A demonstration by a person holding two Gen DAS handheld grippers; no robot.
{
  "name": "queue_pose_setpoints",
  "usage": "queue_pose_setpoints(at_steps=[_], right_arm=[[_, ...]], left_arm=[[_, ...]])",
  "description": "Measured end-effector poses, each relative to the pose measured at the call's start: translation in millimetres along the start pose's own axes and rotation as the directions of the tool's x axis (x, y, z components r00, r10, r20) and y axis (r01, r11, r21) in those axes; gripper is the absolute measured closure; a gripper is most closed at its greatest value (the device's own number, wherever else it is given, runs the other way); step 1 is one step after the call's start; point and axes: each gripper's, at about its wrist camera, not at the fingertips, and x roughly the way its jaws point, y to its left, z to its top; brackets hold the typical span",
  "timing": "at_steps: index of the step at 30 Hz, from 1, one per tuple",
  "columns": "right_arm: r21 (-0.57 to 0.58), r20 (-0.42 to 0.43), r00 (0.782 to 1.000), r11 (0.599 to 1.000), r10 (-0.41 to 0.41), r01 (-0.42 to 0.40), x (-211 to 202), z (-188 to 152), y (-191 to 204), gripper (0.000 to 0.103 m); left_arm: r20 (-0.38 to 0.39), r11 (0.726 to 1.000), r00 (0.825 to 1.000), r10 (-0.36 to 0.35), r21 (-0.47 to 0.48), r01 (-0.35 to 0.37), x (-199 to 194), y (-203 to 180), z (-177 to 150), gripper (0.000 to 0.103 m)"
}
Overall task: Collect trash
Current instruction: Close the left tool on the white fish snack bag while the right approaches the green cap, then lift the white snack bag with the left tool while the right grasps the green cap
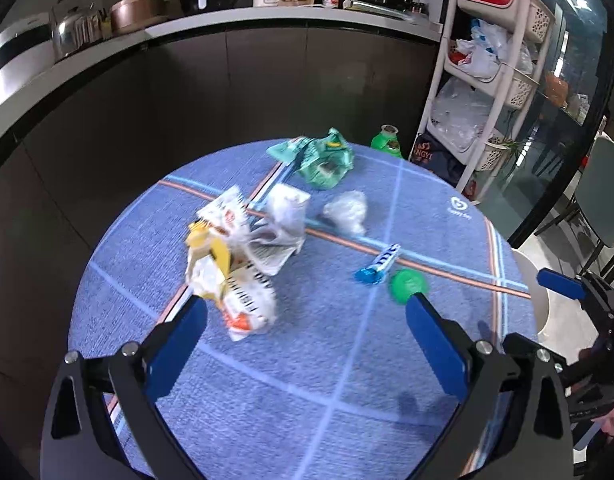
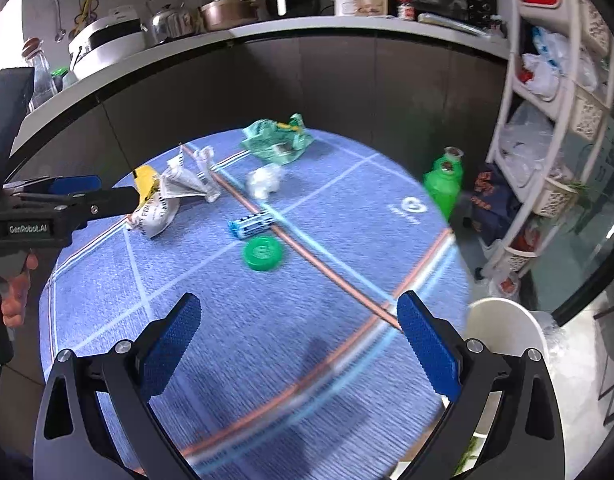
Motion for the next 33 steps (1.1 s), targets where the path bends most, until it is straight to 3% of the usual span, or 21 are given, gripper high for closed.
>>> queue_pose_setpoints(at_steps=[3, 8, 15, 16, 17, 19, 20, 21, 24, 27, 28, 29, 33], right_arm=[[-0.002, -0.022, 1.000, 1.000, 0.018, -0.018, 18.9, 6.7, 7.1, 0.011], [-0.008, -0.074, 0.997, 1.000, 0.017, -0.017, 55.5, 17.0, 12.7, 0.031], [-0.049, -0.093, 0.996, 0.999, -0.010, 0.006, 83.8, 23.8, 20.4, 0.049], [-0.060, -0.094, 0.995, 0.998, -0.014, 0.008, 85.9, 23.4, 22.5, 0.056], [-0.073, -0.097, 0.995, 0.997, -0.018, 0.011, 87.3, 22.4, 24.1, 0.073], [-0.091, -0.088, 0.996, 0.996, -0.028, 0.020, 85.9, 20.4, 26.3, 0.076], [-0.096, -0.086, 0.996, 0.995, -0.028, 0.020, 84.9, 19.8, 27.0, 0.099], [-0.096, -0.084, 0.996, 0.995, -0.031, 0.022, 83.1, 18.9, 27.1, 0.101], [-0.087, -0.084, 0.996, 0.996, -0.008, 0.000, 77.6, 15.4, 25.5, 0.102], [-0.079, -0.078, 0.997, 0.997, 0.001, -0.007, 75.9, 13.8, 21.8, 0.101], [-0.069, -0.081, 0.997, 0.998, 0.008, -0.014, 76.7, 13.9, 19.9, 0.090], [-0.058, -0.081, 0.997, 0.998, 0.011, -0.016, 77.3, 14.1, 17.9, 0.072], [-0.074, -0.068, 0.998, 0.997, -0.009, 0.003, 81.4, 18.4, 17.6, 0.061]], left_arm=[[-0.013, 1.000, 1.000, -0.004, -0.012, 0.003, 6.1, 13.6, -2.6, 0.004], [-0.047, 1.000, 0.999, -0.007, -0.024, 0.006, 21.7, 32.9, -4.8, 0.006], [-0.070, 0.998, 0.997, -0.037, -0.044, 0.034, 42.1, 47.5, -1.9, 0.014], [-0.072, 0.998, 0.997, -0.041, -0.046, 0.038, 44.4, 48.9, -1.5, 0.014], [-0.074, 0.998, 0.996, -0.041, -0.047, 0.037, 47.6, 50.0, -1.0, 0.014], [-0.080, 0.998, 0.996, -0.040, -0.050, 0.036, 53.0, 51.7, -0.2, 0.017], [-0.083, 0.998, 0.995, -0.046, -0.052, 0.042, 56.1, 52.0, 0.6, 0.019], [-0.086, 0.997, 0.995, -0.050, -0.055, 0.046, 58.8, 52.1, 1.3, 0.023], [-0.101, 0.997, 0.993, -0.053, -0.061, 0.047, 67.5, 51.9, 2.3, 0.027], [-0.123, 0.997, 0.990, -0.063, -0.061, 0.056, 77.4, 50.0, 3.0, 0.044], [-0.130, 0.996, 0.989, -0.064, -0.063, 0.056, 80.3, 49.6, 3.1, 0.048], [-0.135, 0.996, 0.989, -0.066, -0.065, 0.057, 82.7, 50.5, 3.0, 0.050], [-0.147, 0.995, 0.987, -0.068, -0.076, 0.058, 91.0, 52.5, 1.1, 0.049]])
